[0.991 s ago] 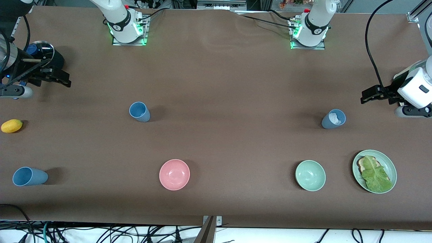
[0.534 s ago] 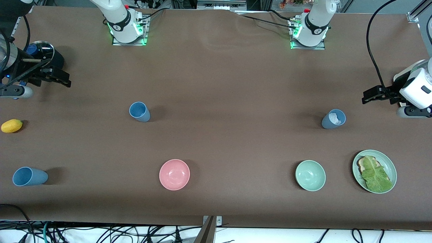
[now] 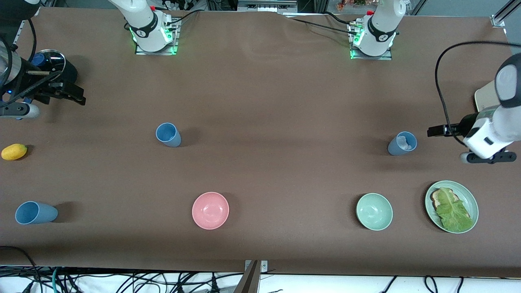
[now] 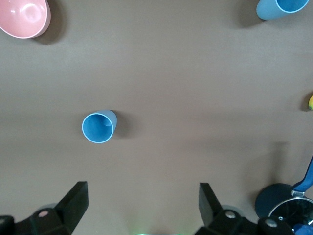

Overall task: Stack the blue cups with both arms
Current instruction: 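Lower the open left gripper around the tissue-filled blue cup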

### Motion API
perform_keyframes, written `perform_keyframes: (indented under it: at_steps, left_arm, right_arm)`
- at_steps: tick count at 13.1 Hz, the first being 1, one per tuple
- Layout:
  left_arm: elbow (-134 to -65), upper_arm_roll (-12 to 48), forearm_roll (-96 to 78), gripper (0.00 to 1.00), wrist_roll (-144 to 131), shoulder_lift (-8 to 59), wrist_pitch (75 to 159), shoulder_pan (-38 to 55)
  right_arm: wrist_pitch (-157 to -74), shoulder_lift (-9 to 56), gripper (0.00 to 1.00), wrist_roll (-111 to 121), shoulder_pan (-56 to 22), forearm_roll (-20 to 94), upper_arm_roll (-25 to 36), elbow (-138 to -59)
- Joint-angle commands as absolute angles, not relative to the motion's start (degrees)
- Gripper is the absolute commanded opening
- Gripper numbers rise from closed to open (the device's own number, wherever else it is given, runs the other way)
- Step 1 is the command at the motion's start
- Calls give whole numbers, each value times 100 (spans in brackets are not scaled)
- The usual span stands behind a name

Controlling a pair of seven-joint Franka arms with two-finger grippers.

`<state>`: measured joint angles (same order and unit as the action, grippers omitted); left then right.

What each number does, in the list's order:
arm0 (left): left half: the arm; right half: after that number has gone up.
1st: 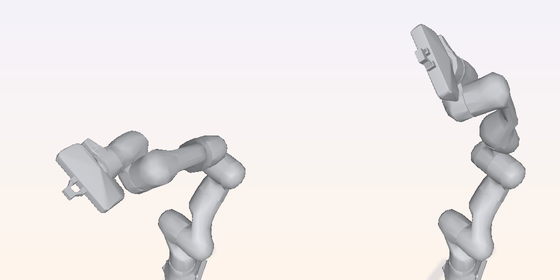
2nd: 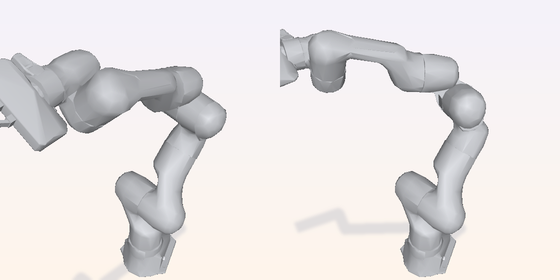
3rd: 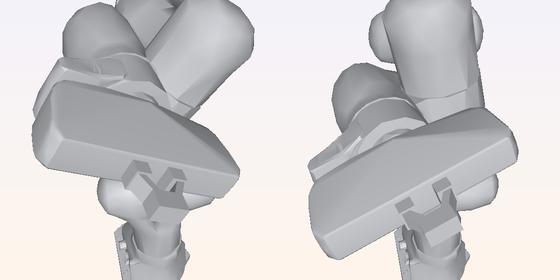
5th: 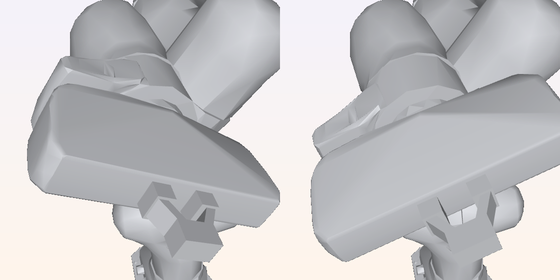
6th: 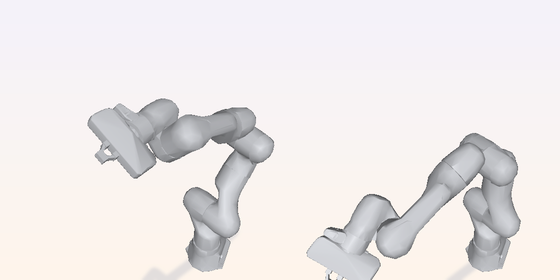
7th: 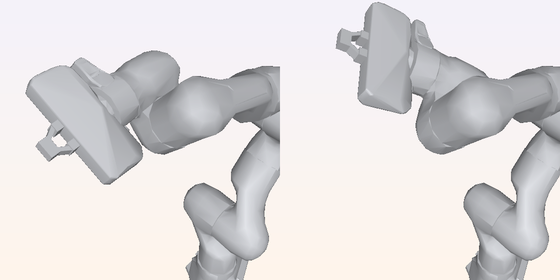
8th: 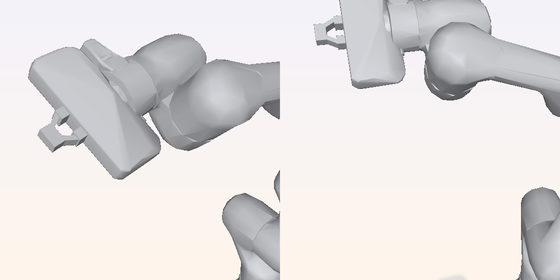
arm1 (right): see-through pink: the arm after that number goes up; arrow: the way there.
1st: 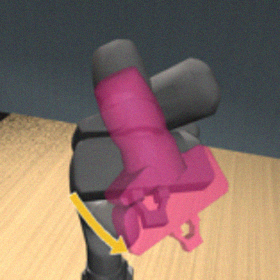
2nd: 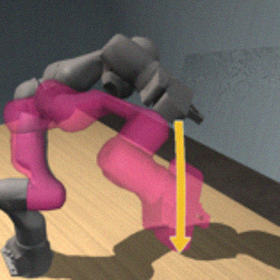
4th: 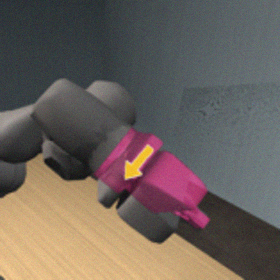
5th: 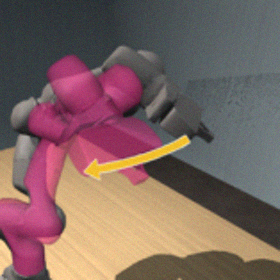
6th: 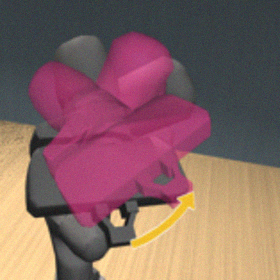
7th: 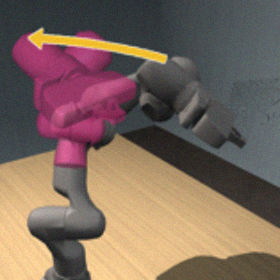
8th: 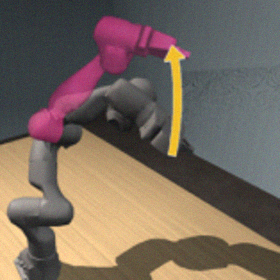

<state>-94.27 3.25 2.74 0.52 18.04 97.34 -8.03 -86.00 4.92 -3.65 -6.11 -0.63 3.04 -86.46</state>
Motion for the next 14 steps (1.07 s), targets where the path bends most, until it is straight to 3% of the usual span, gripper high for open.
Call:
perform_keyframes:
  at_steps: [1, 7, 14]
  left_arm:
    - [-10481, 378, 483, 100, 141, 1478, 10789, -992]
    - [-11714, 404, 483, 100, 184, 1336, 12267, -1282]
    - [-12050, 422, 422, 100, 185, 1467, 12656, -1301]
  right_arm:
    - [-8578, 519, 100, -387, -598, -62, 290, -8569]
    - [-8640, 562, 100, -387, -589, 157, 290, -8569]
    - [-8780, 624, 100, -387, -598, 185, 290, -8569]
